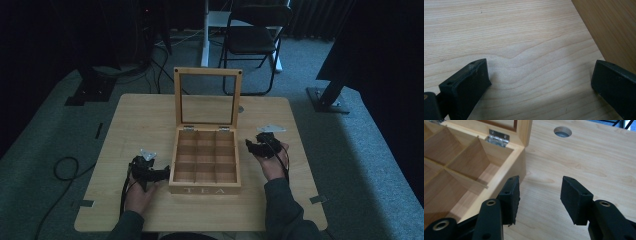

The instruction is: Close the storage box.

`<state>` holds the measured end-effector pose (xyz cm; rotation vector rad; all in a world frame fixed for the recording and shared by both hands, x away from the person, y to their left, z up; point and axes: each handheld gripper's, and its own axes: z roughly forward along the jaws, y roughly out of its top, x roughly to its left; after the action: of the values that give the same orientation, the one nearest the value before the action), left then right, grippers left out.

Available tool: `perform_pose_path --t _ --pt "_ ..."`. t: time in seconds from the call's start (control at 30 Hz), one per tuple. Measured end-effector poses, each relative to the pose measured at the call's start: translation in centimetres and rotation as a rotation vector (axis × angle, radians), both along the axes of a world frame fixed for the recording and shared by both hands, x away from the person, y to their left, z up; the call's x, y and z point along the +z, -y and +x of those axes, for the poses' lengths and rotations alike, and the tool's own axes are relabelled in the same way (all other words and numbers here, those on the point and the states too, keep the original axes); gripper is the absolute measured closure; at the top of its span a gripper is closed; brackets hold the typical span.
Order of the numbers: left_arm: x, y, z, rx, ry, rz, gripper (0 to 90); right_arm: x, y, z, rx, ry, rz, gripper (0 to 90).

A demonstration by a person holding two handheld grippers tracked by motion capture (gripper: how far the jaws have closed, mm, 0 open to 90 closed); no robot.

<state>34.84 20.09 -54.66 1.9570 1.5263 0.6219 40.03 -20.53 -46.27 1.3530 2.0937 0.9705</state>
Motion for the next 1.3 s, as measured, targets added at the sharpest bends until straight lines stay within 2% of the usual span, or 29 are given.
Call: perform_pose_path --t 0.47,0.73,1.0,1.17,1.23,1.3 --pt "0.0 0.0 0.0 0.001 0.001 -0.001 1.6 2.3 -0.5 0.8 0.016 0.03 -0.003 47.2" --pt "0.0 0.0 0.0 -0.003 -0.001 0.004 1.6 4.0 -0.8 1.5 0.016 0.063 -0.005 46.5" --pt "0.0 0.0 0.0 -0.002 -0.002 0.002 1.6 4.6 -1.7 2.3 0.024 0.057 -0.015 41.7" --pt "0.0 0.0 0.0 -0.002 -0.002 0.002 1.6 5.2 -2.2 2.8 0.016 0.058 -0.007 39.6" --pt "0.0 0.0 0.0 -0.002 -0.002 0.002 1.6 5.5 -2.2 3.1 0.014 0.065 0.025 39.6" --pt "0.0 0.0 0.0 -0.002 -0.002 0.002 1.6 5.7 -2.3 3.4 0.009 0.069 0.033 39.6"
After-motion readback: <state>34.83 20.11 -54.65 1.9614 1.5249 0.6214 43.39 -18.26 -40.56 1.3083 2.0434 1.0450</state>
